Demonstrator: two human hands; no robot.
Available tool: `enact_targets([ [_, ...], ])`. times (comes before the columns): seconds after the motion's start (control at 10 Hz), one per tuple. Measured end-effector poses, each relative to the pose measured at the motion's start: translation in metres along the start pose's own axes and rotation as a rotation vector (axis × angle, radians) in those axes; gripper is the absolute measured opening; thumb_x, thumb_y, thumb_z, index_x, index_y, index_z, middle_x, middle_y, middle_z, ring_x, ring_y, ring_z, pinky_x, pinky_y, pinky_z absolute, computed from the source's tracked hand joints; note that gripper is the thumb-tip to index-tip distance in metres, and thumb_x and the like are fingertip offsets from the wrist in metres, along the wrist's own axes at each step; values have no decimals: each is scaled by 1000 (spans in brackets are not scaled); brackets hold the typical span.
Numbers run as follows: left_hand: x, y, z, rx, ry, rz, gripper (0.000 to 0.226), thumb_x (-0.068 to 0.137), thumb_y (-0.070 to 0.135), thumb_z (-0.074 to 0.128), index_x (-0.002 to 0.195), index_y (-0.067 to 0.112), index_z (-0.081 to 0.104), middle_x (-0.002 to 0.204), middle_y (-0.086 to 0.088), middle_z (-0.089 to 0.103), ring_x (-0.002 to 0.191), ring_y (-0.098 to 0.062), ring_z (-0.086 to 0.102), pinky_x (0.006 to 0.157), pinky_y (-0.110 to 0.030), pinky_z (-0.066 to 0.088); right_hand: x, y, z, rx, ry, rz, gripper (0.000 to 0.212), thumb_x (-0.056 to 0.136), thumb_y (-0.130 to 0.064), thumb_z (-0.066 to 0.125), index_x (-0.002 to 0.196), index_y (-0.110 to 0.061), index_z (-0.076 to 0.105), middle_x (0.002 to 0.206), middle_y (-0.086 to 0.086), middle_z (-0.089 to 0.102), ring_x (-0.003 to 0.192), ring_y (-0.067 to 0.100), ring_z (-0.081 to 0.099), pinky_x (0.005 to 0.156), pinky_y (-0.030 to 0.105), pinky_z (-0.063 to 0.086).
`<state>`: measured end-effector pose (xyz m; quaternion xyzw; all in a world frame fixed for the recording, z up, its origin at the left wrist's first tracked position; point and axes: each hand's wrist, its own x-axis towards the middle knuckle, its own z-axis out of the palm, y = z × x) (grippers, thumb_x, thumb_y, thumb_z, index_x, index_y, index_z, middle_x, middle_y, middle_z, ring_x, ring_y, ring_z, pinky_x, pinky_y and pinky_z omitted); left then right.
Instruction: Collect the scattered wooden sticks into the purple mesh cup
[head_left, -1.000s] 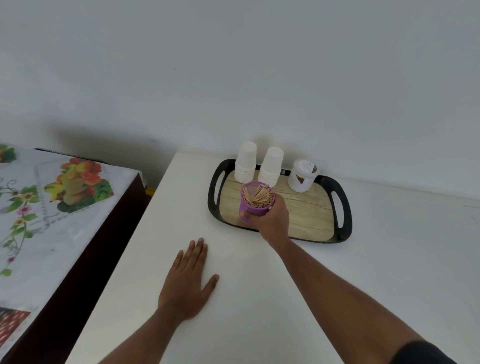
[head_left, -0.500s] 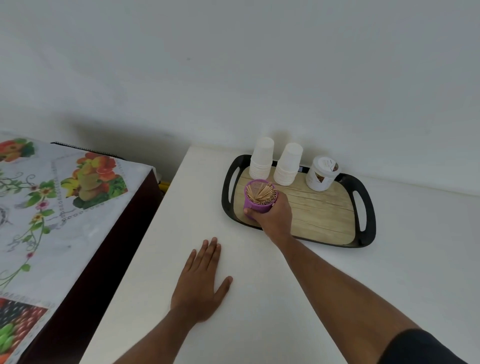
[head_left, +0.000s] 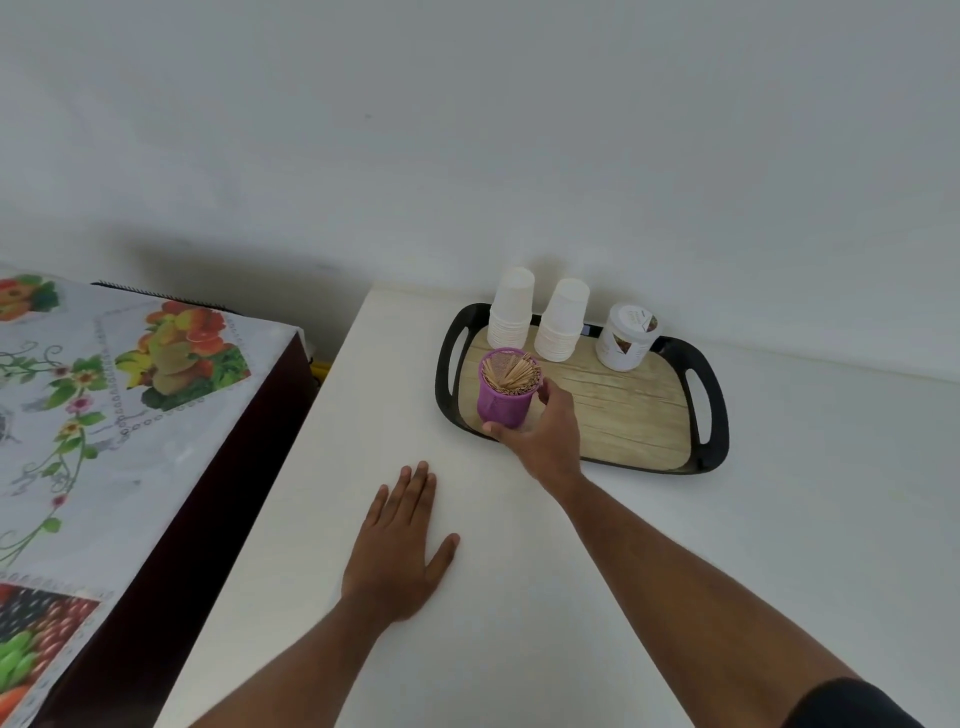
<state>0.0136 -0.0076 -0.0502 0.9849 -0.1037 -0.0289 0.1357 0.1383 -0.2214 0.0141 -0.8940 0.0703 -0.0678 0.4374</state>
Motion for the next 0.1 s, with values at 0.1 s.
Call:
enact_targets([
  [0.1, 0, 0, 1, 32, -18, 7, 82, 102, 64, 20, 162, 16, -7, 170, 2, -15, 156, -15, -20, 127, -37, -7, -13, 3, -3, 13, 6, -13, 106, 65, -51, 94, 147, -10, 40, 142, 6, 52, 129, 19, 52, 96, 28, 45],
])
